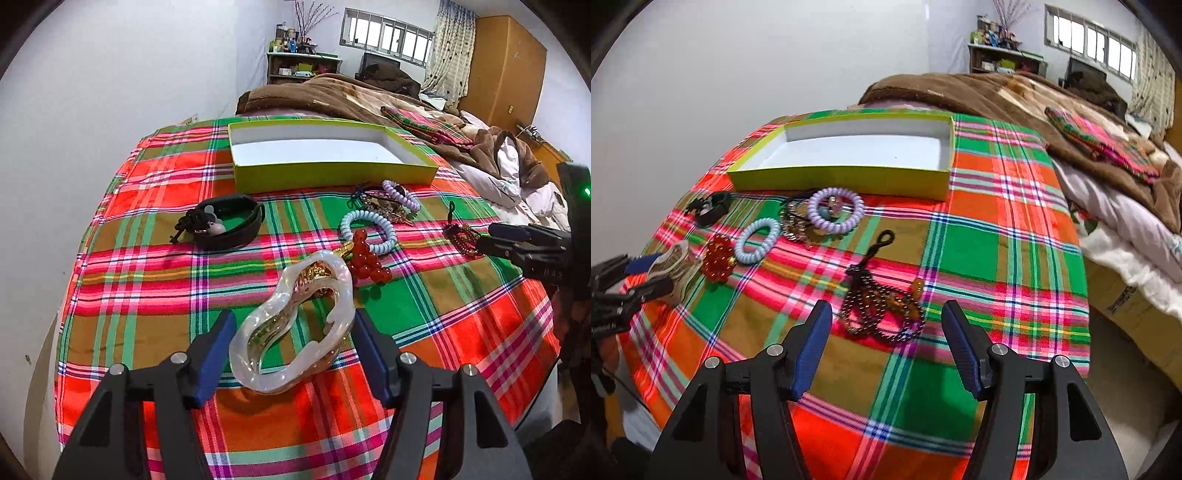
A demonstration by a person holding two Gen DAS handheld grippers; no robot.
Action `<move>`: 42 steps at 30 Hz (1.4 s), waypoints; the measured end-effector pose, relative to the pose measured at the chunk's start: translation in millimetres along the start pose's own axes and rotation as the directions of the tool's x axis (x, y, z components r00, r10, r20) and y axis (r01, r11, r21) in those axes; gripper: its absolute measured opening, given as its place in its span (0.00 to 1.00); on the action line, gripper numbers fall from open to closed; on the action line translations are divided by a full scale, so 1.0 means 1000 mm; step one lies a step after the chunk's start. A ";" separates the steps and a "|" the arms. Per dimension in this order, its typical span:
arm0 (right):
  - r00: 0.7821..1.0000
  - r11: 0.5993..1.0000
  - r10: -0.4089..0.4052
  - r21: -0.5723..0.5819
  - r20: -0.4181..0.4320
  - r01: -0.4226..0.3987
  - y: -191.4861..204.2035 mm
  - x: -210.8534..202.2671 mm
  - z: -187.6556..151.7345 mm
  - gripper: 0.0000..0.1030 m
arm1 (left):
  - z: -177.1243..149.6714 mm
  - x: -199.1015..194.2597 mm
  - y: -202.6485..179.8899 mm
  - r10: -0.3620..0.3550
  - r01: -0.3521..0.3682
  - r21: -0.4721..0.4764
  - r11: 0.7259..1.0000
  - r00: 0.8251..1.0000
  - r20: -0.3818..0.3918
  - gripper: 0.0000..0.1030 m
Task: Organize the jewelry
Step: 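Grasp the clear claw clip with the left tool while the right tool grasps the dark tassel necklace, then carry the claw clip and tassel necklace over the yellow box lid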
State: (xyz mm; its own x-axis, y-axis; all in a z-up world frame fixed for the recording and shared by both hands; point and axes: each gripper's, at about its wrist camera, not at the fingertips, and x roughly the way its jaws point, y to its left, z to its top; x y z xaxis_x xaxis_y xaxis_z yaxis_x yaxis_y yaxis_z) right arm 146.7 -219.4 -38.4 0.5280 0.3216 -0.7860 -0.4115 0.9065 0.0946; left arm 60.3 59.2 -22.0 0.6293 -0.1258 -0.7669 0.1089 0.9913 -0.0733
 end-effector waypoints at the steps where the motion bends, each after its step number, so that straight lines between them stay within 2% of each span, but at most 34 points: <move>1: 1.000 1.000 0.002 0.002 -0.004 -0.002 -0.001 0.002 0.001 0.56 | 0.000 0.000 -0.001 0.006 -0.006 -0.002 1.000 1.000 0.002 0.64; 3: 1.000 1.000 0.005 0.007 -0.016 -0.005 -0.003 0.006 0.001 0.36 | 0.000 0.001 -0.003 0.024 -0.024 -0.002 1.000 1.000 0.004 0.59; 5: 1.000 1.000 0.012 0.012 -0.023 -0.012 -0.004 0.008 0.001 0.32 | -0.001 0.000 -0.005 0.039 -0.039 -0.007 0.999 0.999 0.009 0.50; 11: 0.999 1.000 0.023 0.001 -0.028 -0.023 0.000 0.009 0.000 0.04 | -0.002 0.000 -0.011 0.058 -0.057 -0.019 0.998 0.998 0.020 0.47; 17: 0.999 0.999 0.041 0.003 -0.010 -0.041 0.003 -0.003 -0.003 0.04 | -0.006 -0.007 -0.017 0.054 -0.053 -0.030 0.998 0.998 0.037 0.45; 32: 0.993 0.997 0.075 -0.011 0.086 -0.074 0.015 -0.048 0.005 0.04 | 0.001 -0.052 -0.020 0.048 -0.038 -0.074 0.997 0.989 0.139 0.45; 42: 0.986 0.995 0.102 -0.028 0.135 -0.099 0.019 -0.060 0.026 0.04 | 0.028 -0.059 -0.024 0.047 -0.036 -0.063 0.997 0.981 0.190 0.45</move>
State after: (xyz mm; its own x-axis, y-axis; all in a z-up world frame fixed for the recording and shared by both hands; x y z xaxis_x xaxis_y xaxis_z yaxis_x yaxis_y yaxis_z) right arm 126.4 -214.3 26.2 0.5790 0.4461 -0.6824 -0.4819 0.8624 0.1548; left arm 42.1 42.0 43.2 0.7688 -0.0837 -0.6340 0.0379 0.9956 -0.0855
